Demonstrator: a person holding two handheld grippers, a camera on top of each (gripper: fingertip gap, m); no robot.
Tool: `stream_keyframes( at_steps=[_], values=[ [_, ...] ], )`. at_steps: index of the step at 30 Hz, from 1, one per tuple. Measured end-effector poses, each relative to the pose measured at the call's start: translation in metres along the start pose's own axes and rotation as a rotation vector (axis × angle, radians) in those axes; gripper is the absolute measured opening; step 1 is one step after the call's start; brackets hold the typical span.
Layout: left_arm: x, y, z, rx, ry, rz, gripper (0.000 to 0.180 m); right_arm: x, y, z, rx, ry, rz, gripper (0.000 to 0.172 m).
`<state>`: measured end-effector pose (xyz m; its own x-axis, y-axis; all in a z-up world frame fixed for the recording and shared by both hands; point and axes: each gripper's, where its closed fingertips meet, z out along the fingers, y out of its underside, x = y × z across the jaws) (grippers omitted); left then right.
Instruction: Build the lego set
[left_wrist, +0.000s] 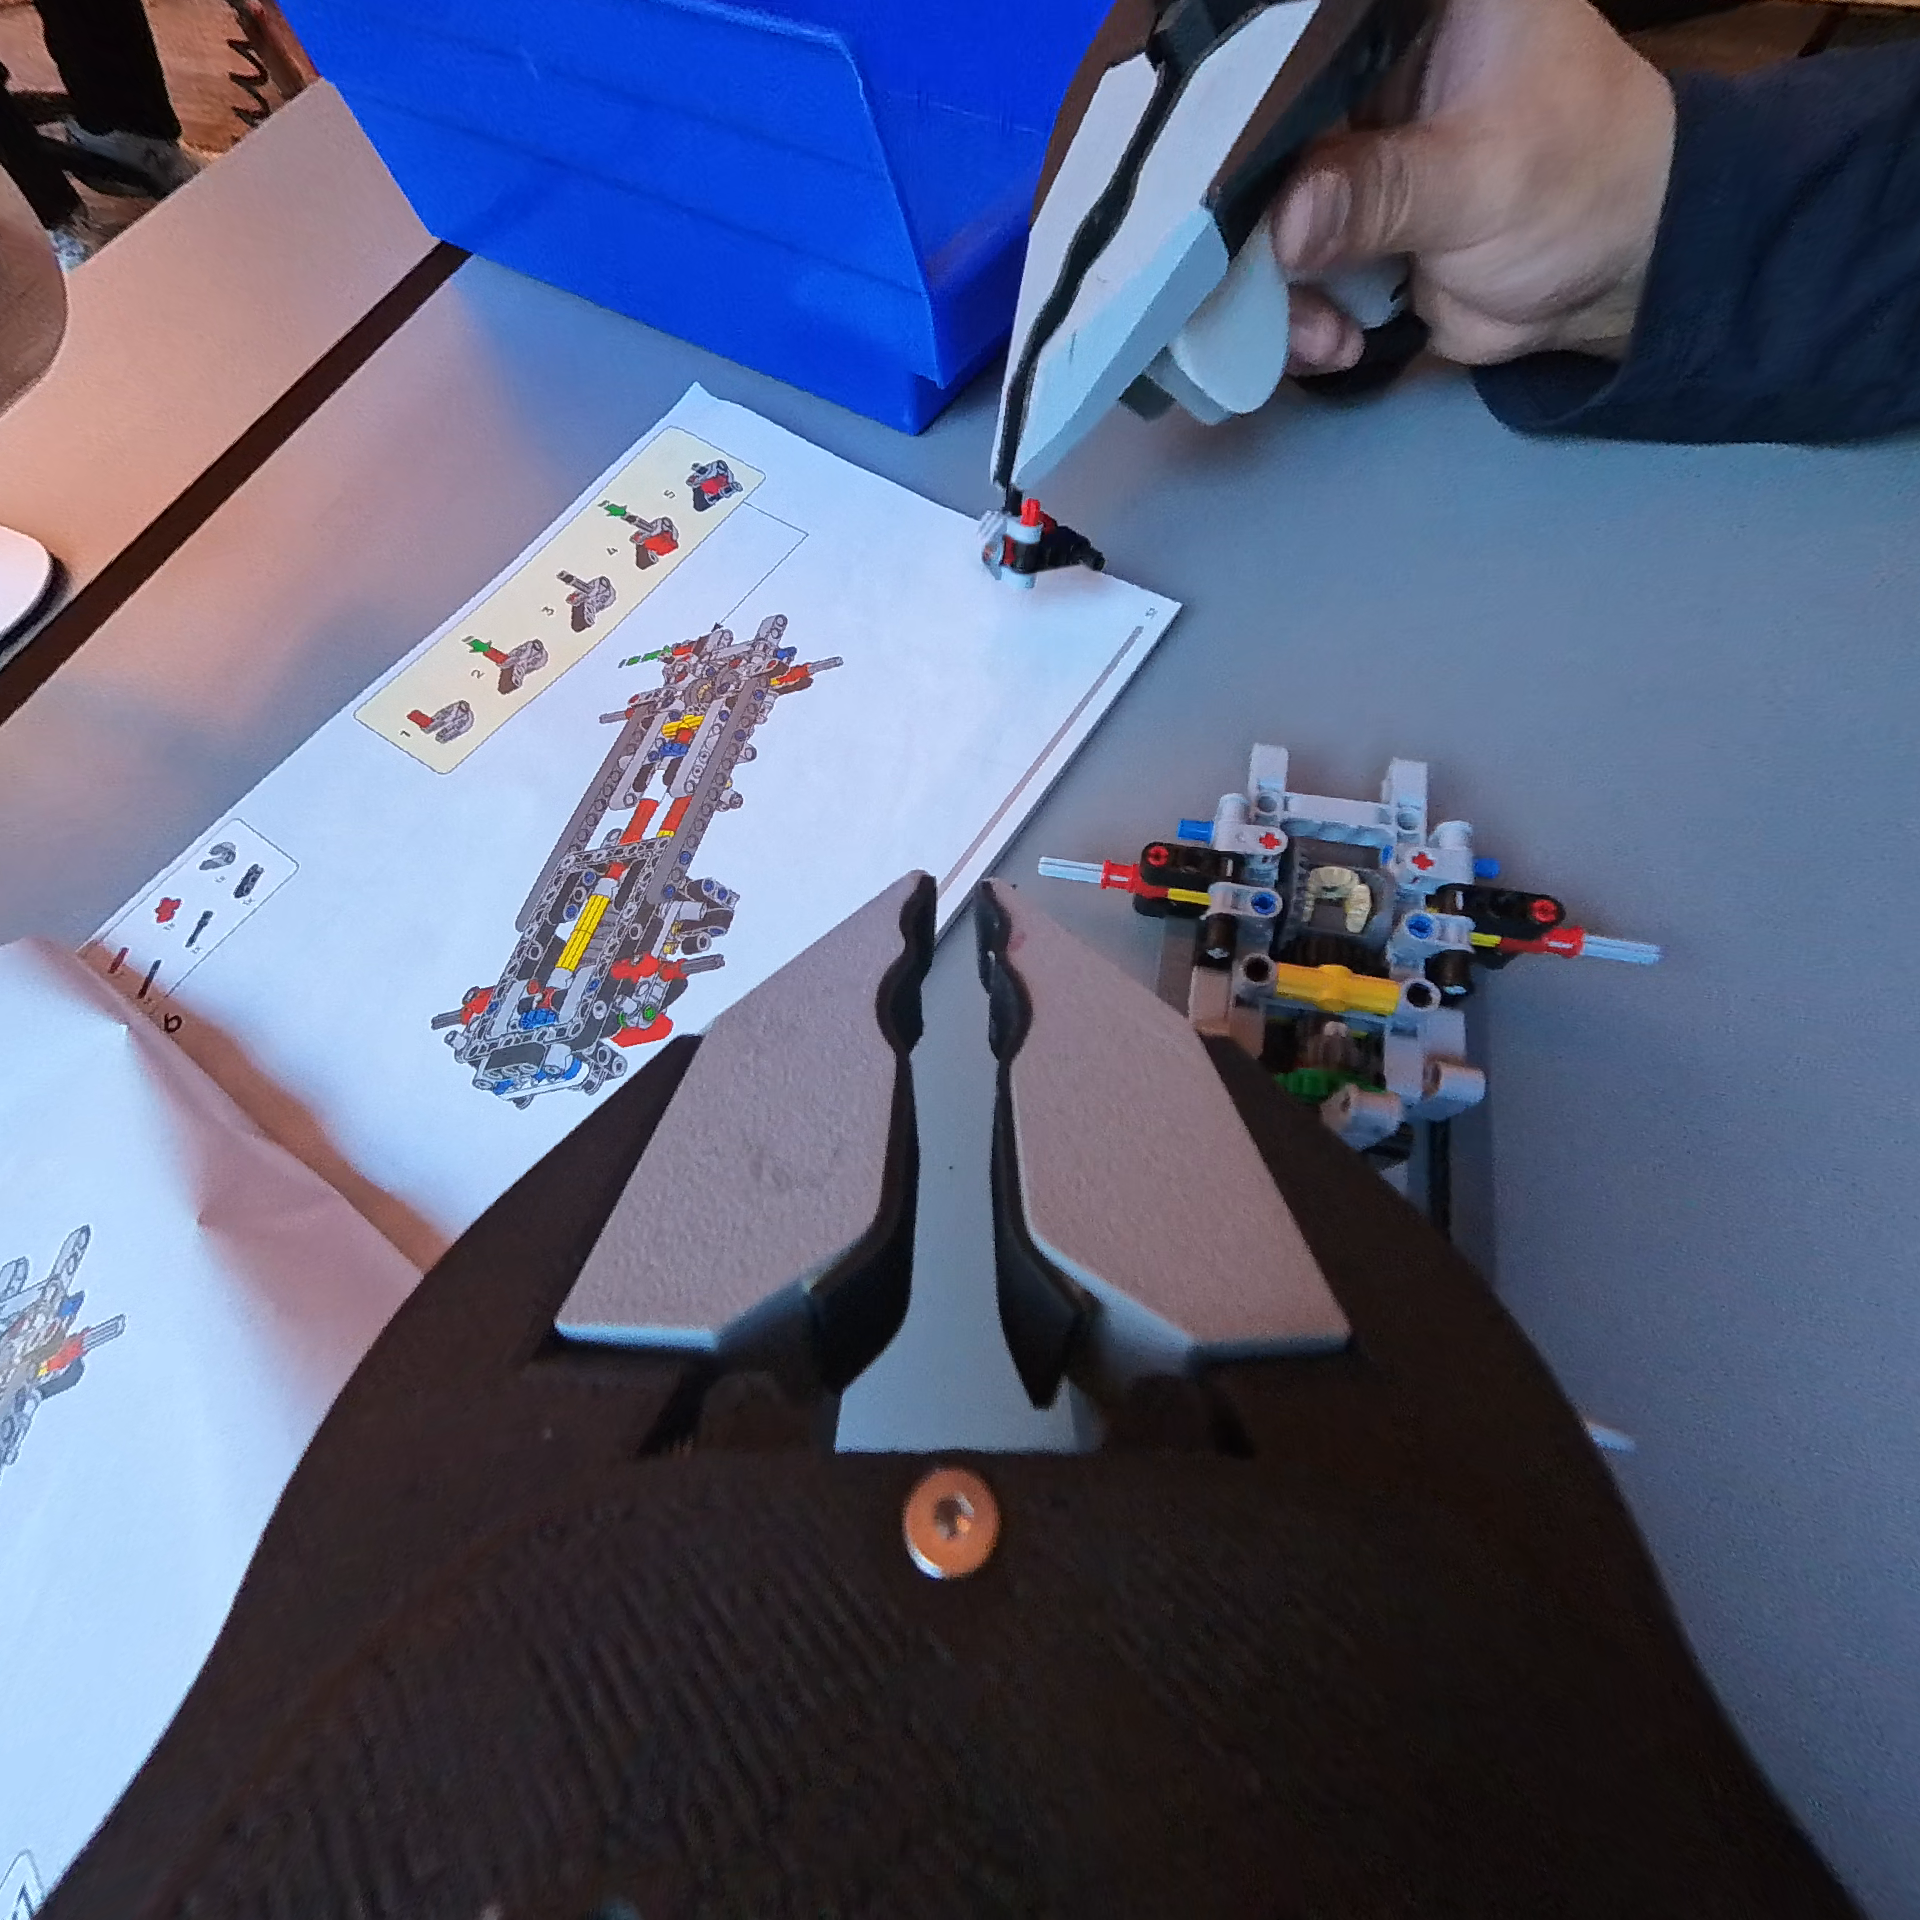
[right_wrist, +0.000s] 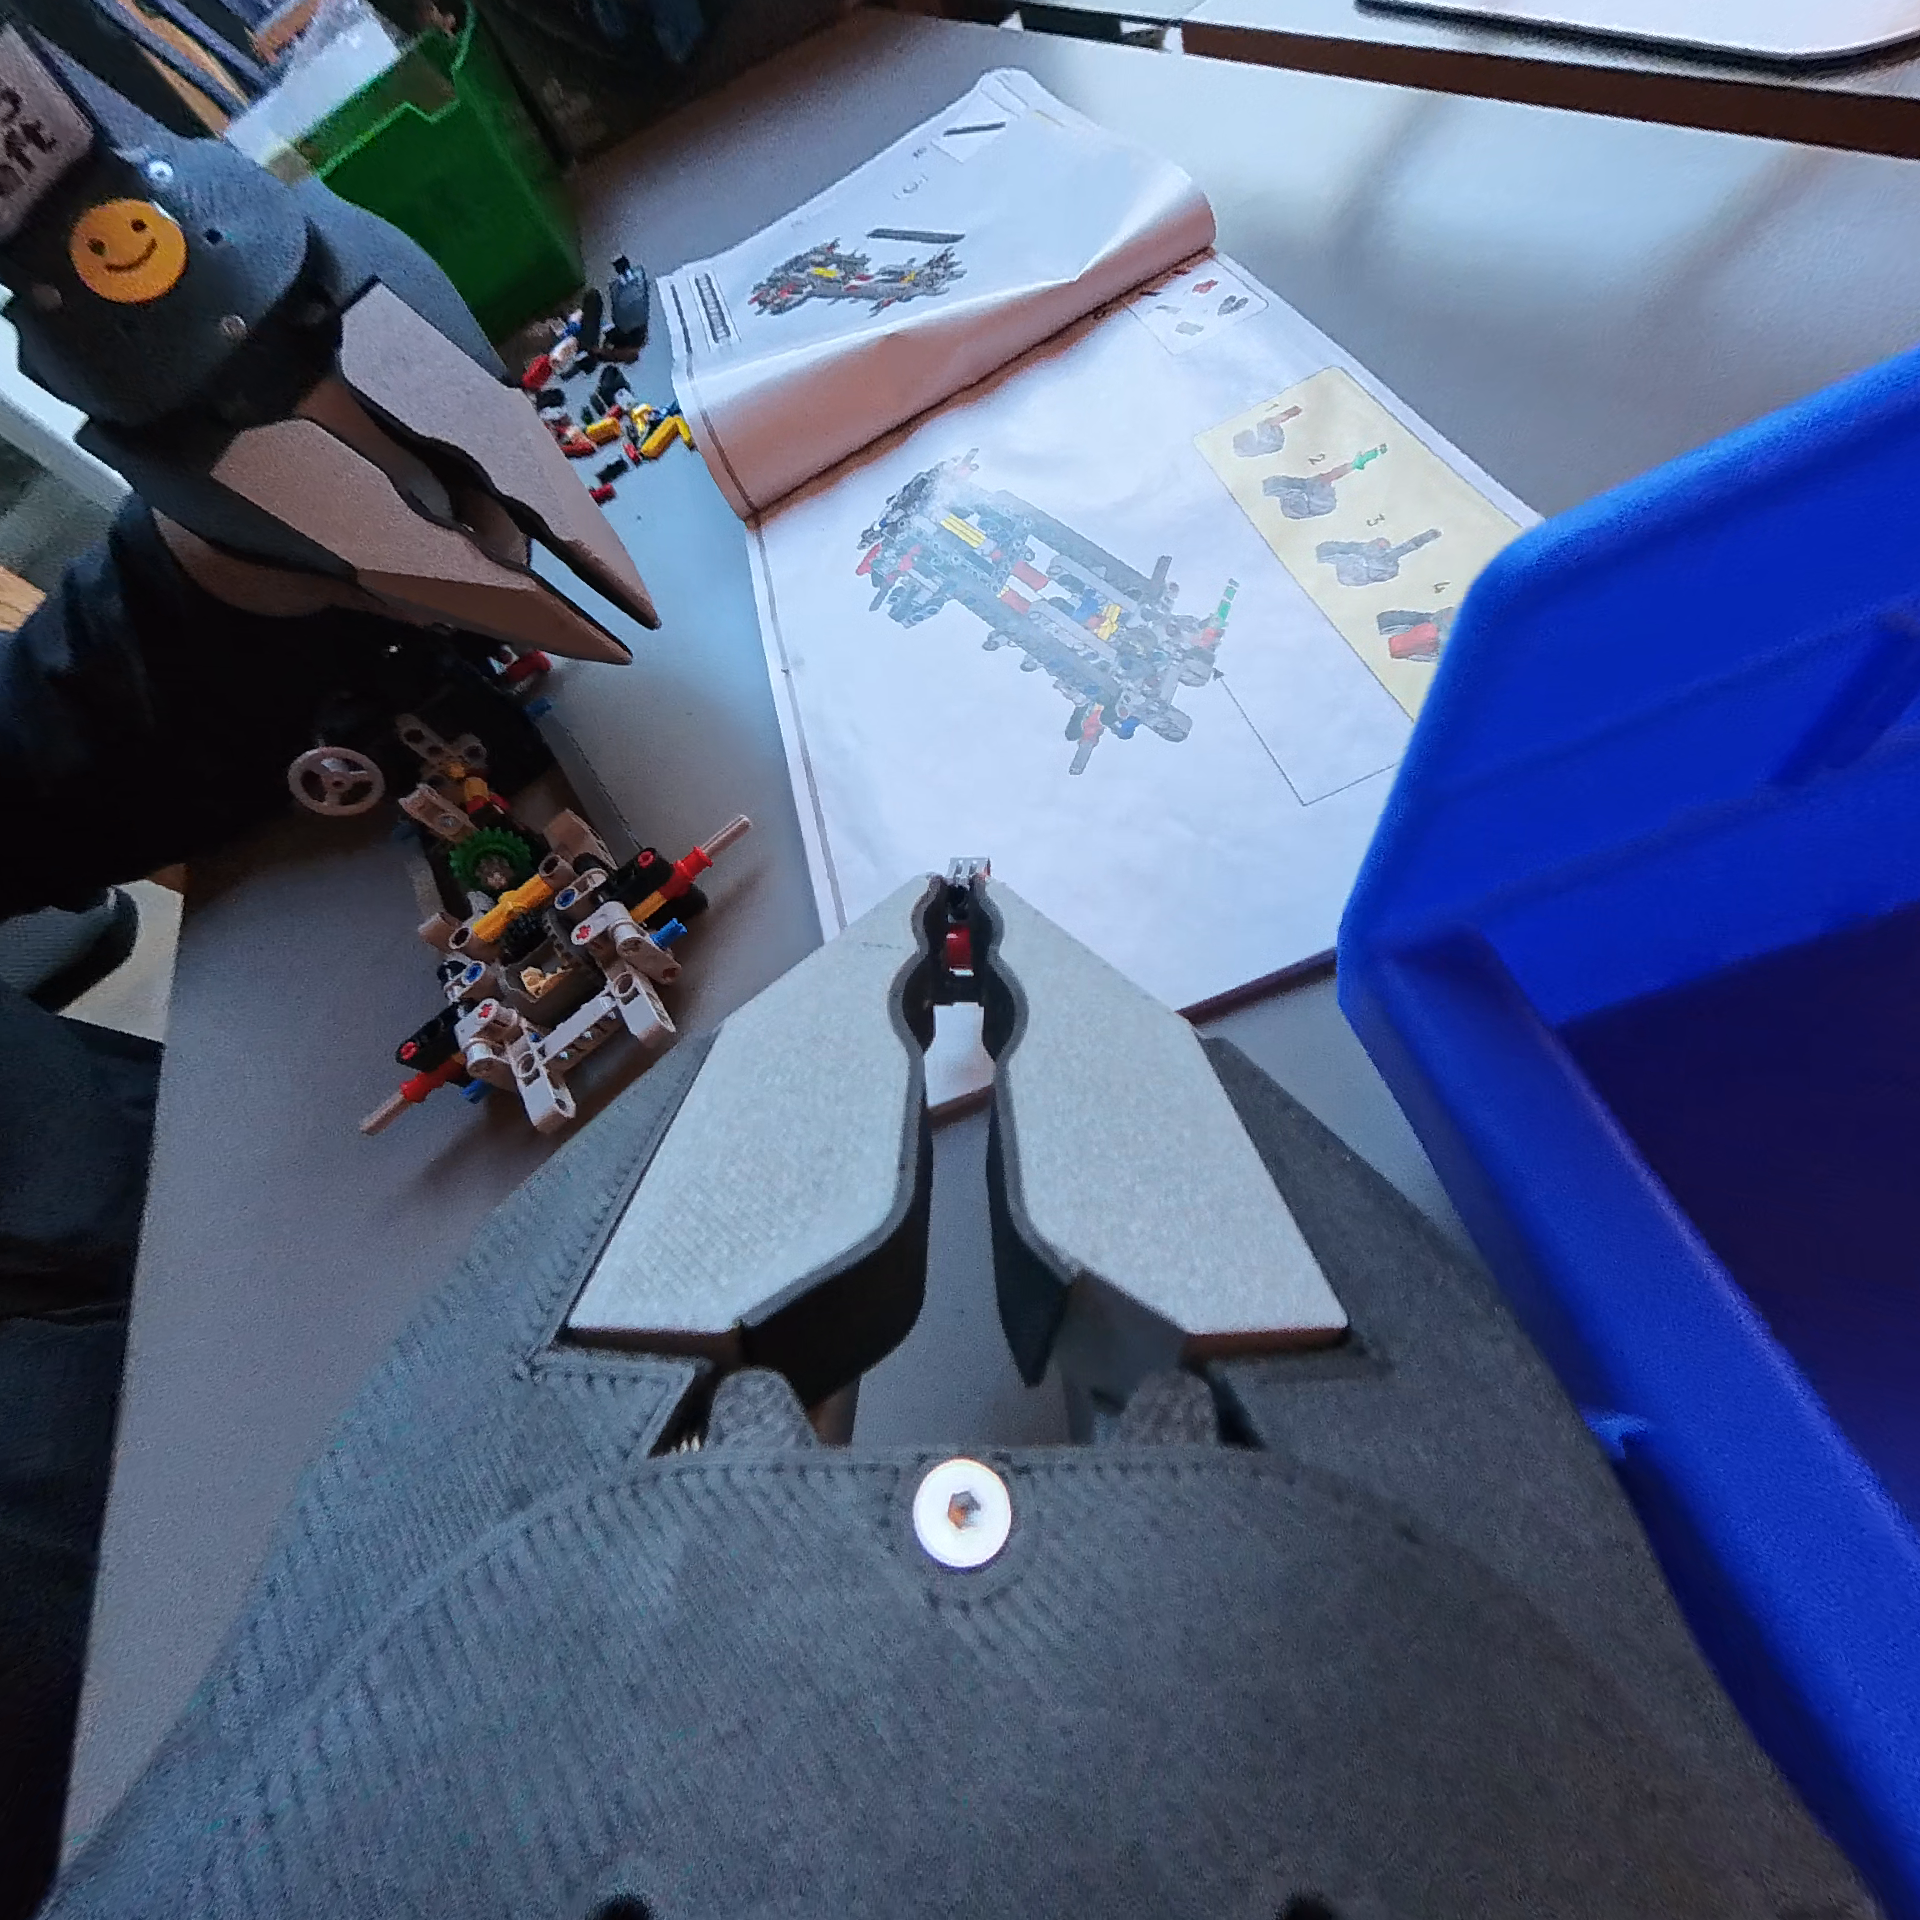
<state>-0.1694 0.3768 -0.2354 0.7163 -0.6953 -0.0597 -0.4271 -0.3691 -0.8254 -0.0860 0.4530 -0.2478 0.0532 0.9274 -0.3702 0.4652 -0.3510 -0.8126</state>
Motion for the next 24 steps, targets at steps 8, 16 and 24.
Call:
stream_keyframes(
  at_steps=[8,16,24],
  values=[
    [0.000,-0.001,0.000,0.004,-0.002,0.001,0.005,-0.001,-0.006,-0.005,0.045,-0.050,0.060,0.000],
    [0.011,-0.014,-0.001,0.070,0.086,-0.048,0.008,-0.025,-0.013,-0.005,0.067,-0.160,-0.057,0.000],
    [0.003,-0.044,0.000,0.079,0.144,0.012,0.012,-0.032,-0.008,0.017,-0.079,-0.070,-0.355,0.000]
  ],
)
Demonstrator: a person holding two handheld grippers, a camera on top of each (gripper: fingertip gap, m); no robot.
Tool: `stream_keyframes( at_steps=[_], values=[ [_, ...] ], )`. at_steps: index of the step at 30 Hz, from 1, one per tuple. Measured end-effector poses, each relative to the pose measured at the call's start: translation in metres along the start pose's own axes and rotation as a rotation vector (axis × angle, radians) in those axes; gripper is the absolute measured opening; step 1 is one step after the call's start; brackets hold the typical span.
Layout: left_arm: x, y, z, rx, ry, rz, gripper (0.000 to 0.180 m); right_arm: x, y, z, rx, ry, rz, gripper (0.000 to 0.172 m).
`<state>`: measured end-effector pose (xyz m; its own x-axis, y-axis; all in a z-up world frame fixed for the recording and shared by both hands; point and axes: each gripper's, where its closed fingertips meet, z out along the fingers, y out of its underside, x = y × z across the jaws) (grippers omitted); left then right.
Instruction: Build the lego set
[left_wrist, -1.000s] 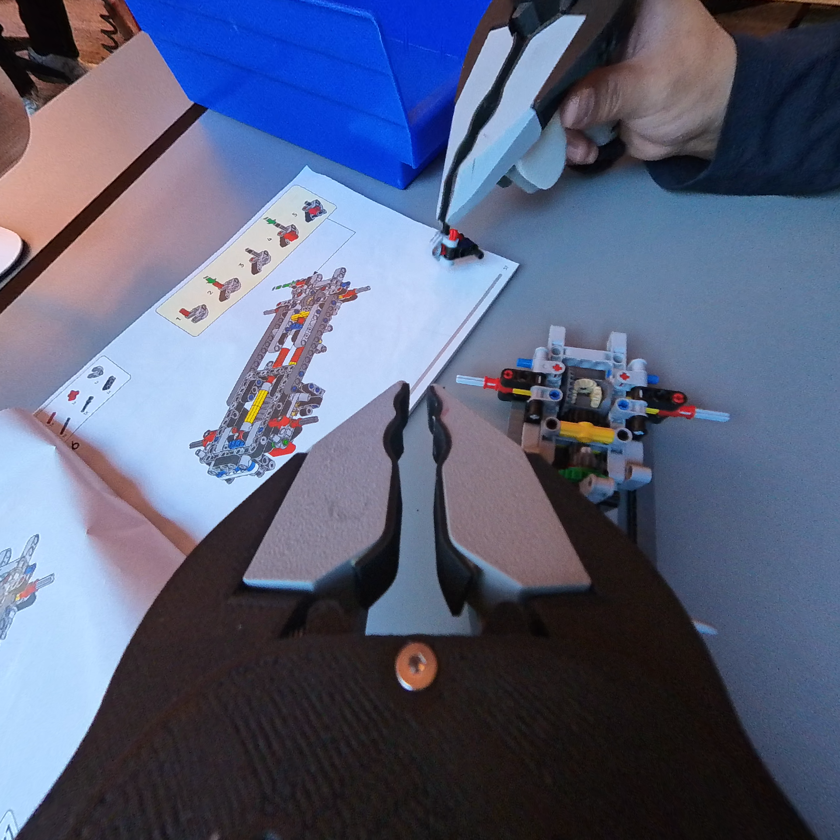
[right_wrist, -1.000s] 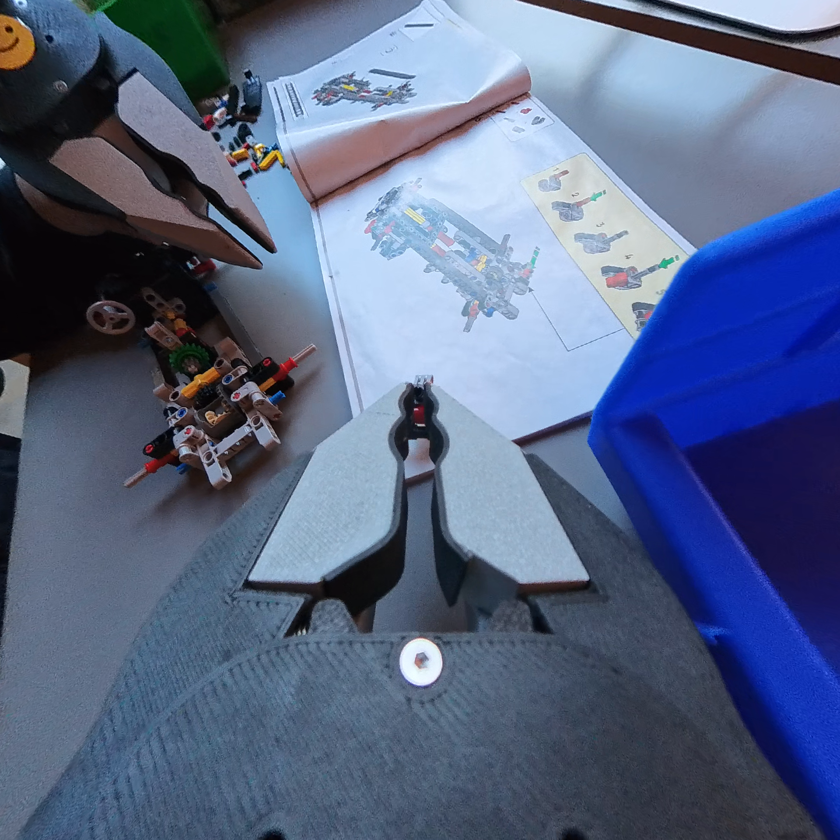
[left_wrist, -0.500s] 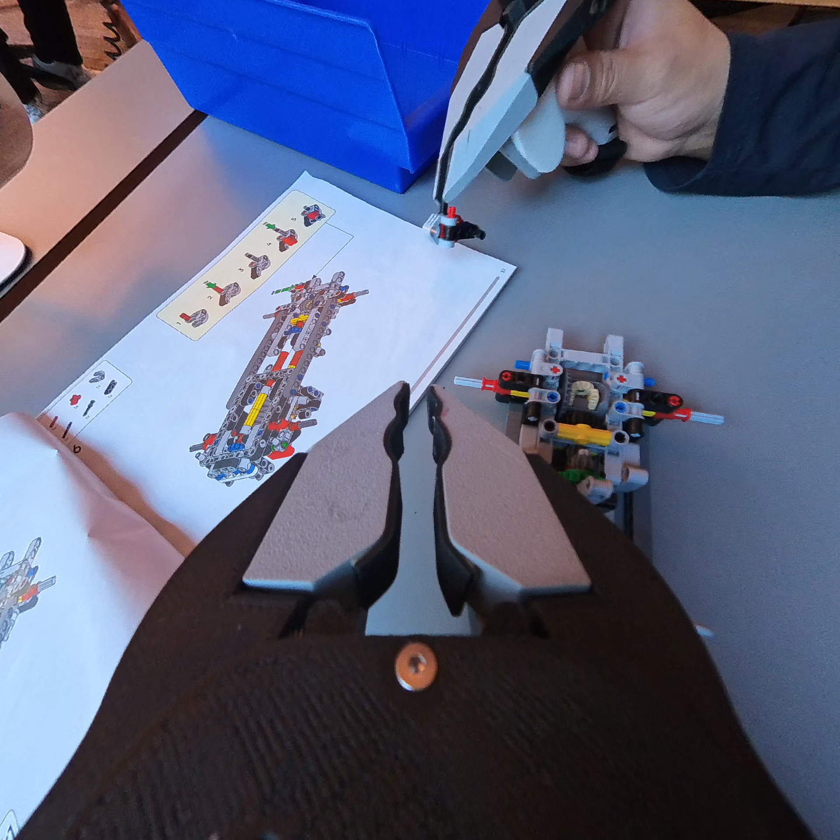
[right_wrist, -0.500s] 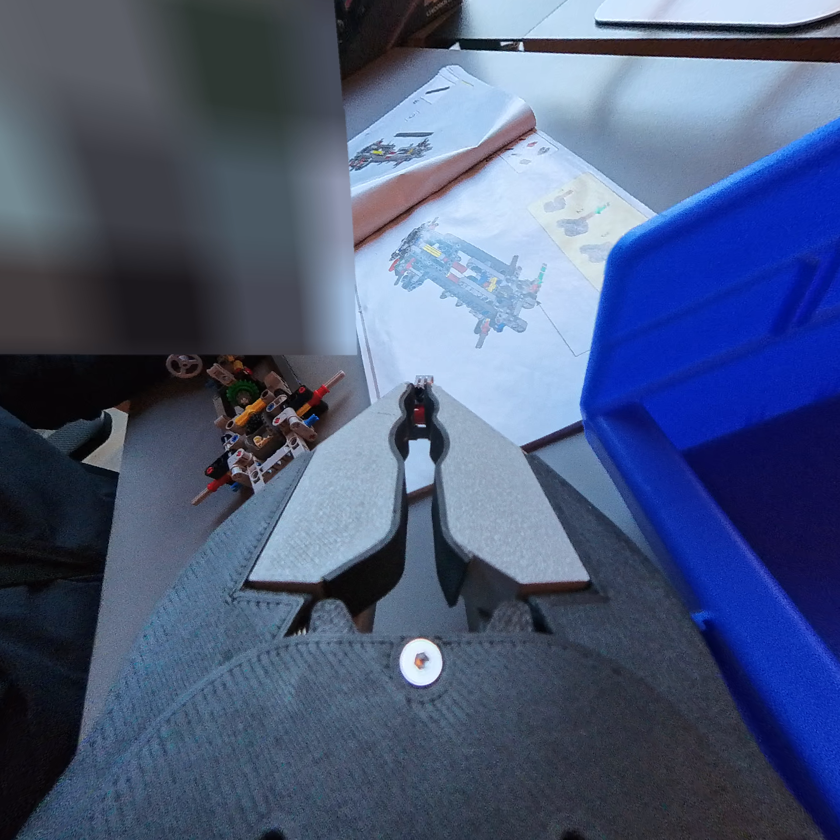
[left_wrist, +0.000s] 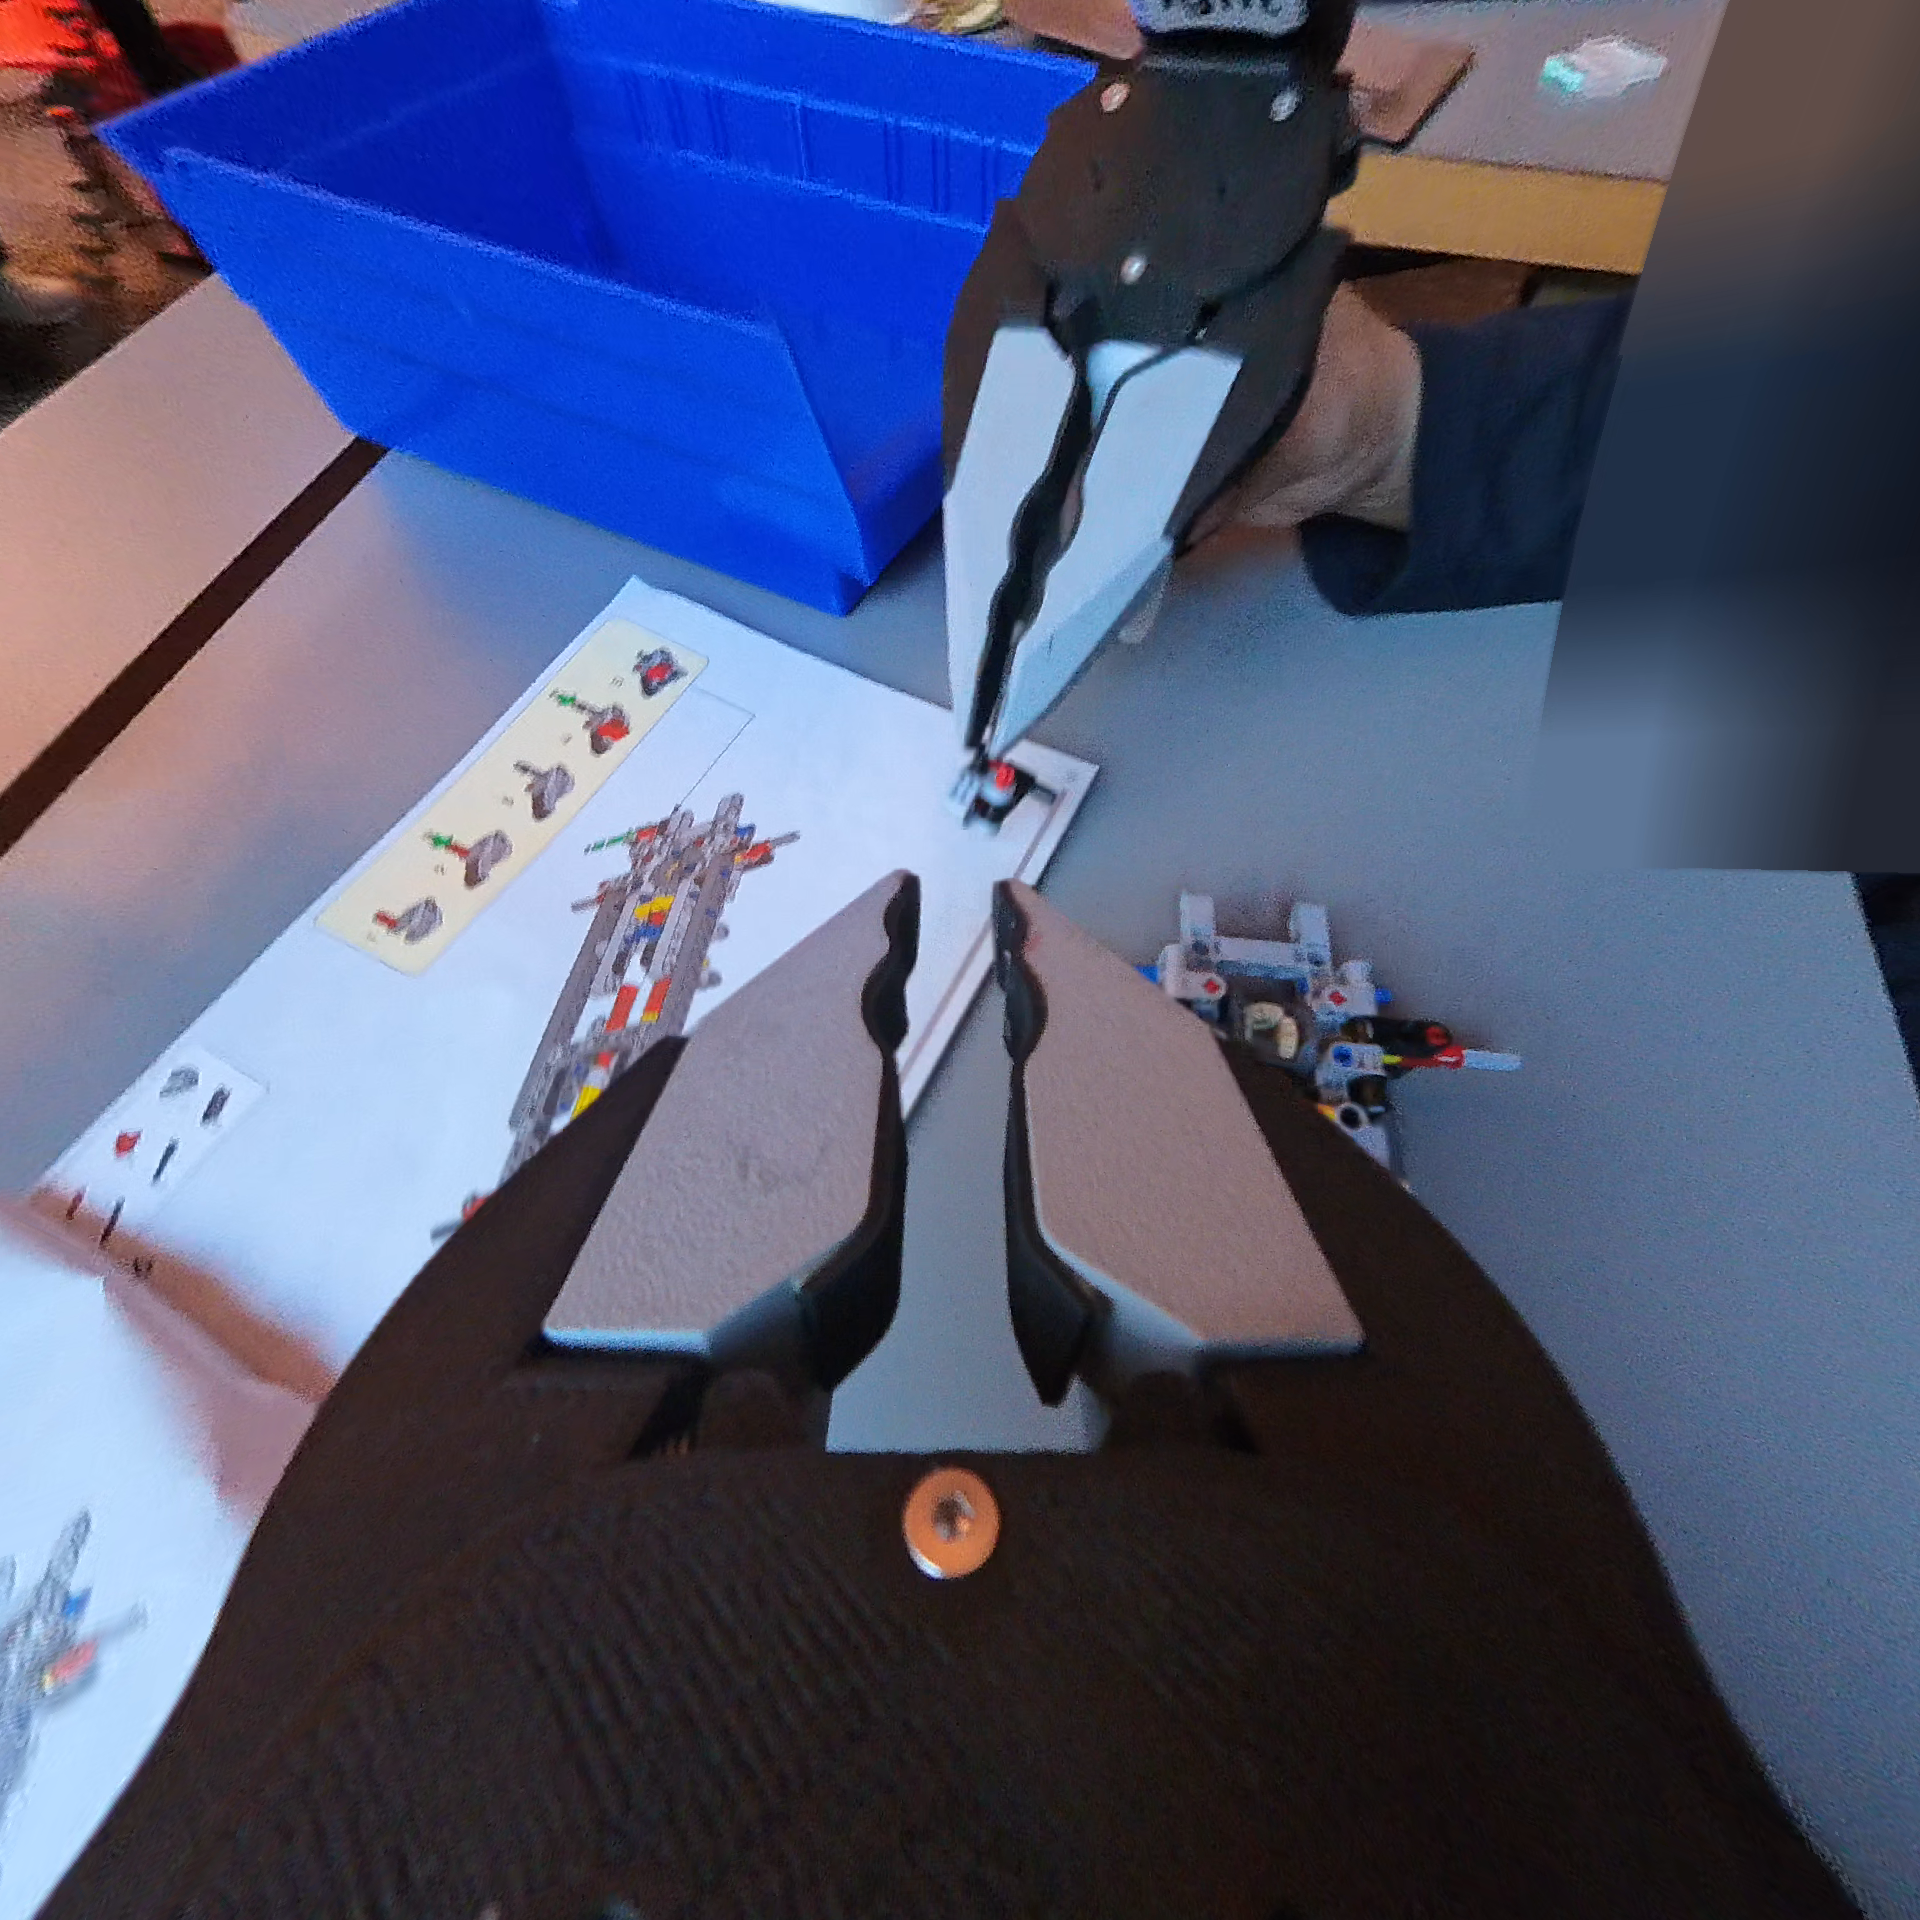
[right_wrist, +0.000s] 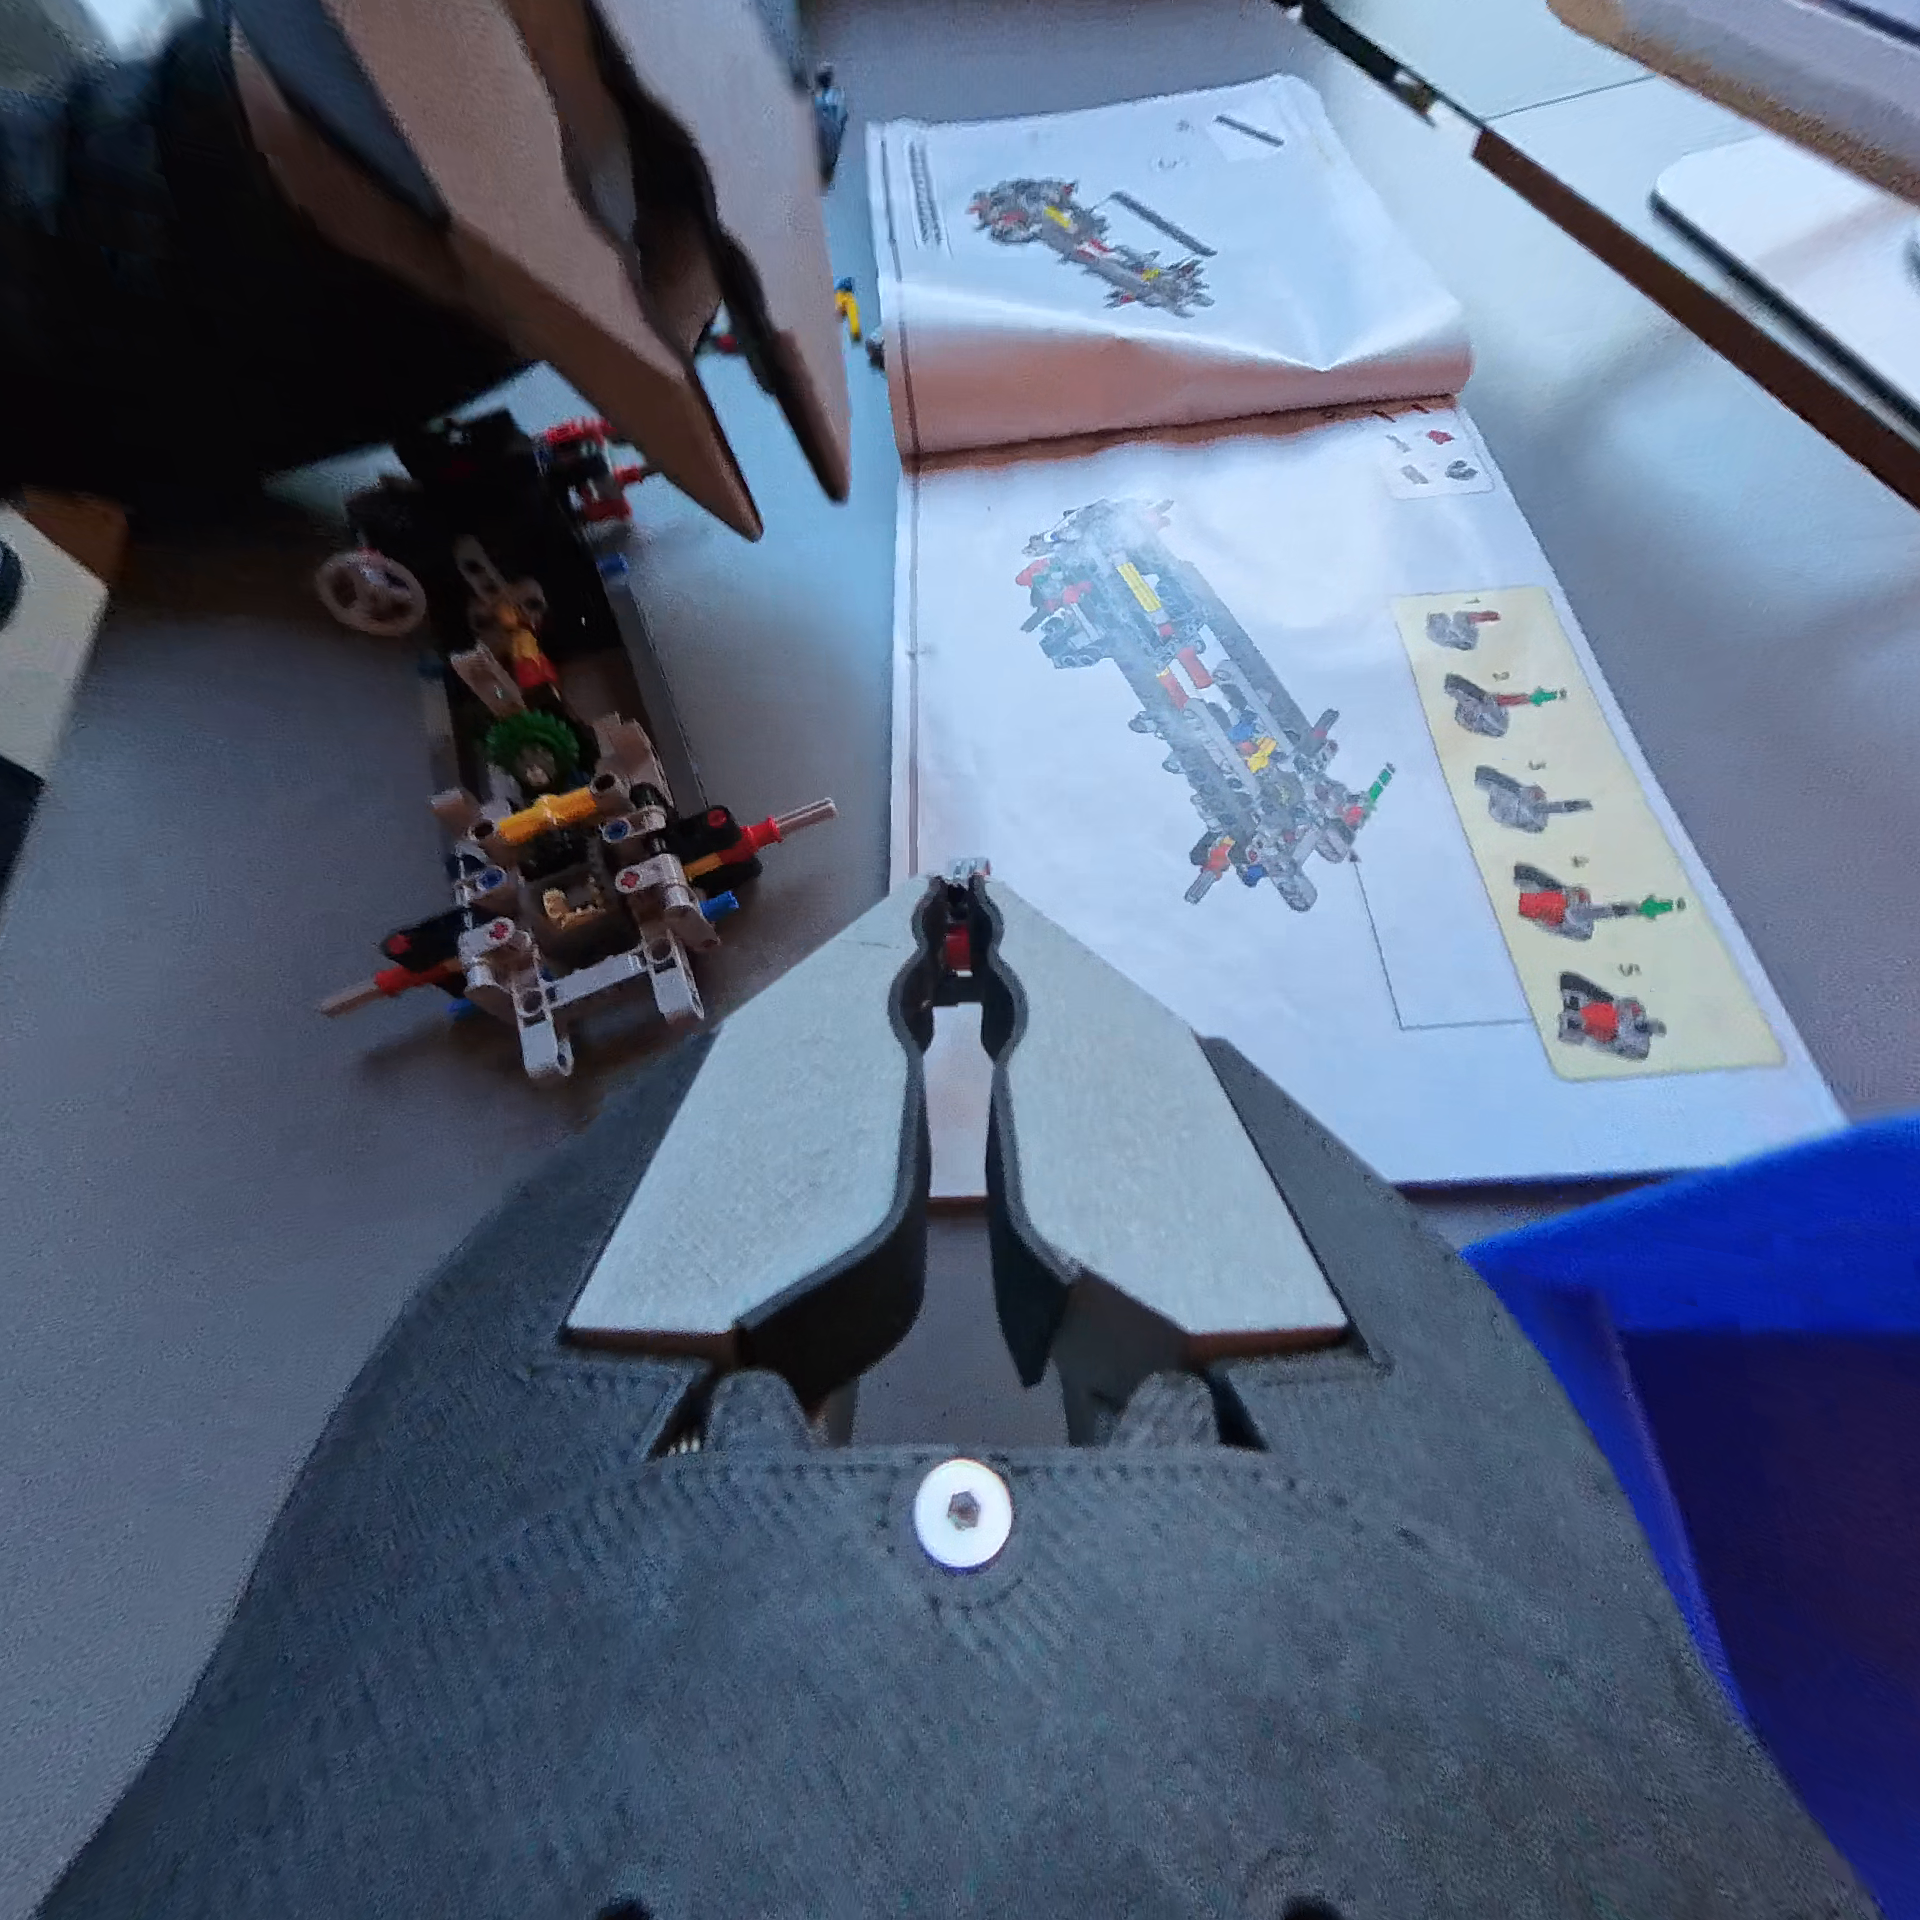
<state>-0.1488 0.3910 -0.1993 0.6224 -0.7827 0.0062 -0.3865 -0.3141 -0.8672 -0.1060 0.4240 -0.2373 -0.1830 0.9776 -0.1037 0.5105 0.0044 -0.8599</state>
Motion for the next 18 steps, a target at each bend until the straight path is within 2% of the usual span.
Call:
stream_keyframes(
  at_steps=[3,9,15,18],
  values=[
    [0.001,-0.004,0.017,-0.065,0.085,0.043,0.017,0.002,0.003,0.007,-0.068,0.026,-0.082,0.000],
    [-0.010,0.022,0.065,-0.232,0.131,0.110,0.016,0.009,0.012,0.018,-0.147,0.030,-0.133,0.000],
    [-0.012,0.035,0.077,-0.298,0.174,0.115,0.016,0.013,0.014,0.021,-0.143,0.009,-0.106,0.000],
    [-0.013,0.045,0.081,-0.341,0.151,0.161,0.010,0.016,0.014,0.019,-0.141,0.022,-0.085,0.008]
  ],
)
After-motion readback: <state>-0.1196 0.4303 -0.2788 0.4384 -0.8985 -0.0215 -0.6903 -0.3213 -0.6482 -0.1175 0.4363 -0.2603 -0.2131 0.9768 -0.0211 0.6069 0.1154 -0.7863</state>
